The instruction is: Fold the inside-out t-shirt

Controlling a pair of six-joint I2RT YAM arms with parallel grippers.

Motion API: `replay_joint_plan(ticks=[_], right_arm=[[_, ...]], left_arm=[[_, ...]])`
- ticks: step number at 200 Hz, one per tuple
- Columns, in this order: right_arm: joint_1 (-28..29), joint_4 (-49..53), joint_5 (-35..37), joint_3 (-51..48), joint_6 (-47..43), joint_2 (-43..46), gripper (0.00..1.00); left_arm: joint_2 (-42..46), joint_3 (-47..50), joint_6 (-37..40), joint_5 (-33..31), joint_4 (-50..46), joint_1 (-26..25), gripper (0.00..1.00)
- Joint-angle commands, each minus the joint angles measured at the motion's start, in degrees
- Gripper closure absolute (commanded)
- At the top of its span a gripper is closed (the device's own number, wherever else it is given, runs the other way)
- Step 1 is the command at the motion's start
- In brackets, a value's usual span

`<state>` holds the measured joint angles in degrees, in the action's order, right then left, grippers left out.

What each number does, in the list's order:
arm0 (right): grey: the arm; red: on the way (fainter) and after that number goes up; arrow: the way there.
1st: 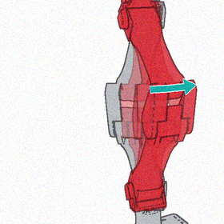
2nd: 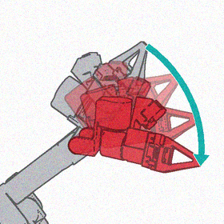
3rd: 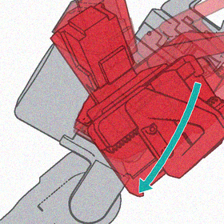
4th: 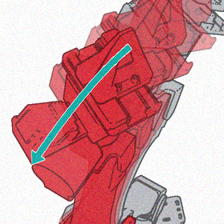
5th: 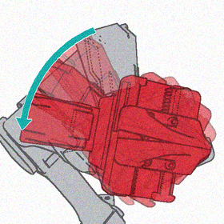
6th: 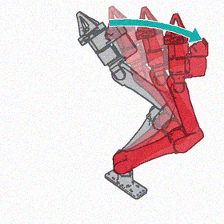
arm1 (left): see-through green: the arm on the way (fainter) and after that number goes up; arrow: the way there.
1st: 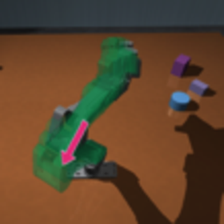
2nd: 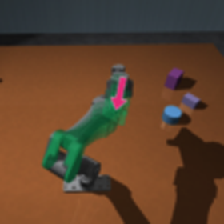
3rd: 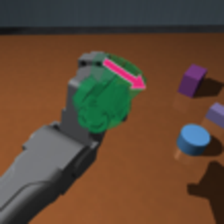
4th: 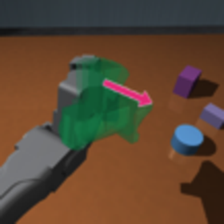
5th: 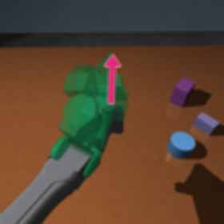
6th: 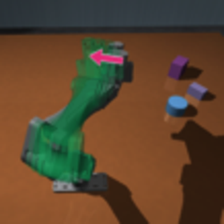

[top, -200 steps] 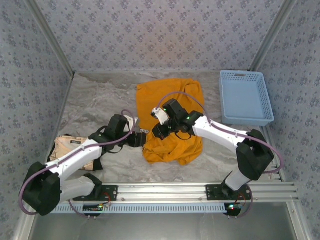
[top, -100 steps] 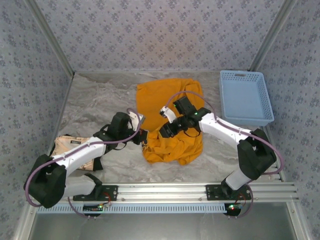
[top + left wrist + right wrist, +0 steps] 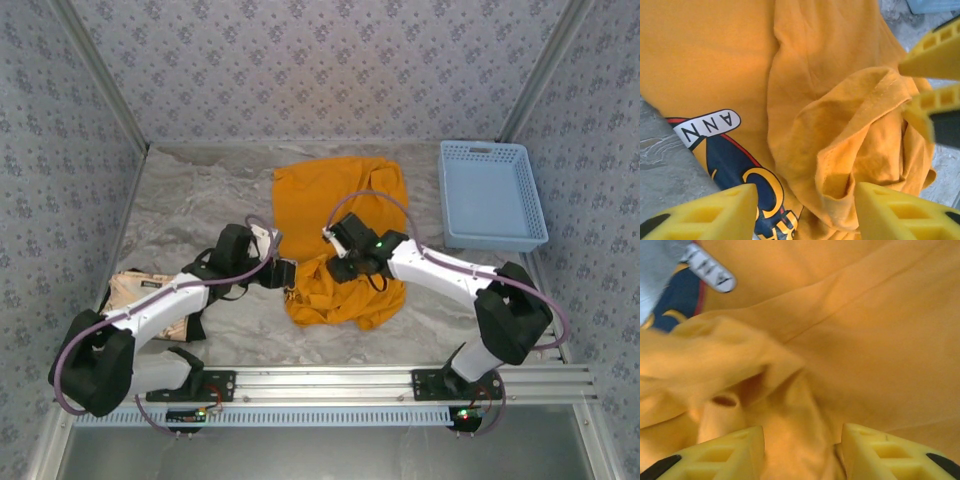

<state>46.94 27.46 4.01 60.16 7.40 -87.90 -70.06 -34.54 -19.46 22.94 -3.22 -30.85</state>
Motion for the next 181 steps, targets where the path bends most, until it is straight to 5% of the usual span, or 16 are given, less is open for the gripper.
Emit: replay_joint_plan(ticks=[1, 47, 71, 101, 119, 138, 181], right_arm=[[3.3, 1.8, 2.9, 1.3, 3.0, 2.8, 0.53], [7.2, -2.0, 8.6, 0.6, 9.4, -2.6, 0.46], [7.0, -2.6, 10.1, 1.6, 12.1, -5.6, 0.55], [7.1, -1.4, 12.4, 2.1, 12.9, -5.4, 0.88], [7.1, -0.7, 11.8, -0.9, 11.2, -1.9, 0.94], [6.6, -5.6, 5.5, -8.6, 6.3, 3.8, 0.95], [4.1, -19.7, -25.3, -20.6, -3.6, 13.6, 0.89]], left_arm=[[-2.8, -1.8, 1.7, -0.4, -1.4, 0.2, 0.4], [-13.2, -5.8, 2.5, 8.1, 6.1, 0.0, 0.36], [-17.0, -8.6, 2.1, 7.7, 6.6, 0.2, 0.41], [-19.0, -11.0, 1.4, 6.5, 4.2, 1.3, 0.86], [-18.0, -10.4, 0.8, 5.0, 2.1, 2.9, 0.98], [-17.1, -10.0, 1.8, 3.4, -0.5, 3.4, 1.0], [-16.2, -6.9, 0.0, 6.3, 1.0, 3.2, 1.0]])
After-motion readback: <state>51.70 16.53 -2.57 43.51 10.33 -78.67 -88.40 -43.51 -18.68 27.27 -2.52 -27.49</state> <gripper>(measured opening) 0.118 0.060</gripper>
